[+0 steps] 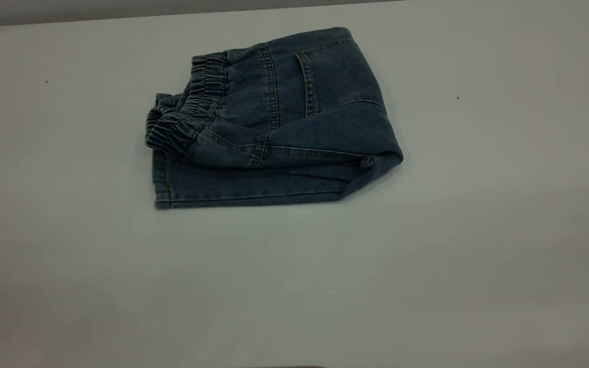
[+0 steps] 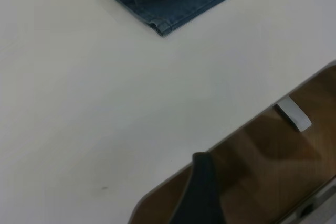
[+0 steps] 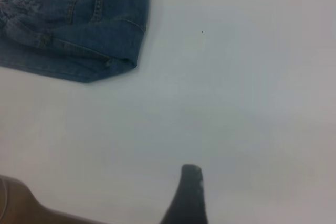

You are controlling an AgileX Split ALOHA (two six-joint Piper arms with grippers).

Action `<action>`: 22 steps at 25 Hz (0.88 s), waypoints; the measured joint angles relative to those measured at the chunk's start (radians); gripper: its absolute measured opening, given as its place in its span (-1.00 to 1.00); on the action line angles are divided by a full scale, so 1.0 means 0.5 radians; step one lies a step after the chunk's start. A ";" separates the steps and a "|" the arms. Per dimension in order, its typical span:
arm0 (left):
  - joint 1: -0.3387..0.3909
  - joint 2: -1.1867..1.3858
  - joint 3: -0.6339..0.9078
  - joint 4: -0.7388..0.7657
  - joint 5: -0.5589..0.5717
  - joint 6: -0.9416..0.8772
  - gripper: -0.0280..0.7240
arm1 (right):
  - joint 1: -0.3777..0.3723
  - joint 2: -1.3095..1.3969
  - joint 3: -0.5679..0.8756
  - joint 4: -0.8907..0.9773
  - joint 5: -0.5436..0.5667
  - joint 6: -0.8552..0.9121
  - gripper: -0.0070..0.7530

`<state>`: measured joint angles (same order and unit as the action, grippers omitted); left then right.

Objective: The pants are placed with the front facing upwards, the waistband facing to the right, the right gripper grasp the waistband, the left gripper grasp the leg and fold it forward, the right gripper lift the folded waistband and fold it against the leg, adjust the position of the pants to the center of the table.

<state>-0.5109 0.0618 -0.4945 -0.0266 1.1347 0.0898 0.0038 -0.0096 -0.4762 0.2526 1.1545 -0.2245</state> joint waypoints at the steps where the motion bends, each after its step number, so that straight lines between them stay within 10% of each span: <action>1: 0.000 0.000 0.000 0.000 0.000 0.000 0.64 | 0.000 0.000 0.000 0.000 0.000 0.000 0.56; 14: 0.041 -0.002 0.000 -0.004 0.000 0.003 0.64 | 0.000 0.000 0.000 0.000 0.000 0.000 0.56; 22: 0.952 -0.106 0.000 -0.005 -0.002 0.007 0.64 | -0.004 0.000 0.000 0.000 0.000 0.000 0.56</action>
<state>-0.0348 0.0090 -0.4945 -0.0289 1.1337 0.0933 0.0016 -0.0096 -0.4762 0.2526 1.1545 -0.2245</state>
